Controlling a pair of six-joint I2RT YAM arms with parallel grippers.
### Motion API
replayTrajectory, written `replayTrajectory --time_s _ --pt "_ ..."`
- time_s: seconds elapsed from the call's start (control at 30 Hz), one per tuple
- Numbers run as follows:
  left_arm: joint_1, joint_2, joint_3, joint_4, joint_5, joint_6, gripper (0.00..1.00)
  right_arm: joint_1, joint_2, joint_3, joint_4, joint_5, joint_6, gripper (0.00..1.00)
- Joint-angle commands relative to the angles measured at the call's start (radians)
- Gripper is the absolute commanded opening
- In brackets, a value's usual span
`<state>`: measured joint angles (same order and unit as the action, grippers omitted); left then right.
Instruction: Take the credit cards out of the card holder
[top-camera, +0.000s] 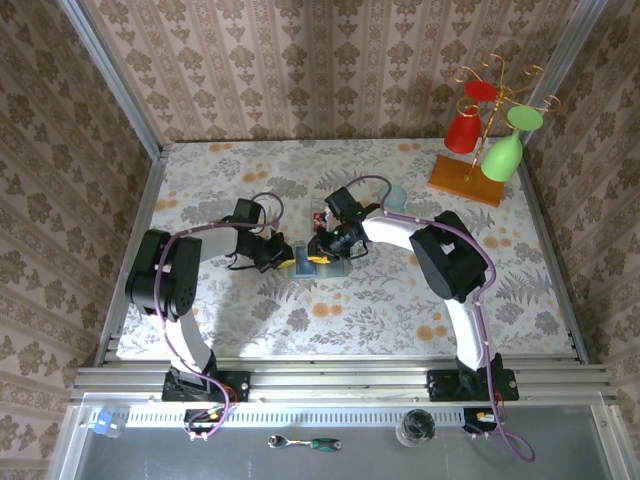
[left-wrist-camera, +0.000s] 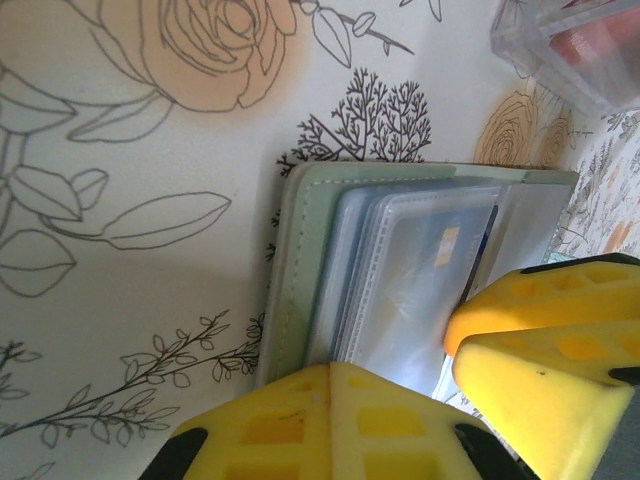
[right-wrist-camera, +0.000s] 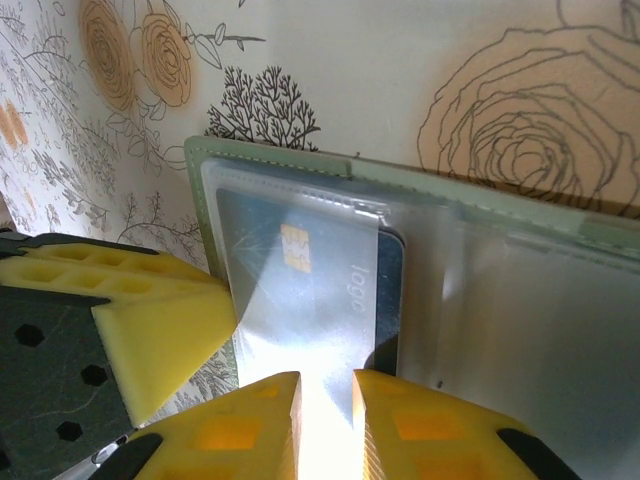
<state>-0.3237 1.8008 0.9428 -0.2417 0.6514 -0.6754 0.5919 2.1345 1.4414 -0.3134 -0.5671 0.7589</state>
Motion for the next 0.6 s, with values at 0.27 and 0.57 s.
replayTrajectory --time_s 0.27,0.57 --pt "0.011 0.02 -0.013 -0.015 0.002 0.032 0.07 0.008 0.011 0.03 -0.101 0.073 -0.061 0.27" --pt "0.014 0.028 -0.013 -0.021 -0.001 0.037 0.07 0.008 -0.013 0.031 -0.137 0.12 -0.088 0.29"
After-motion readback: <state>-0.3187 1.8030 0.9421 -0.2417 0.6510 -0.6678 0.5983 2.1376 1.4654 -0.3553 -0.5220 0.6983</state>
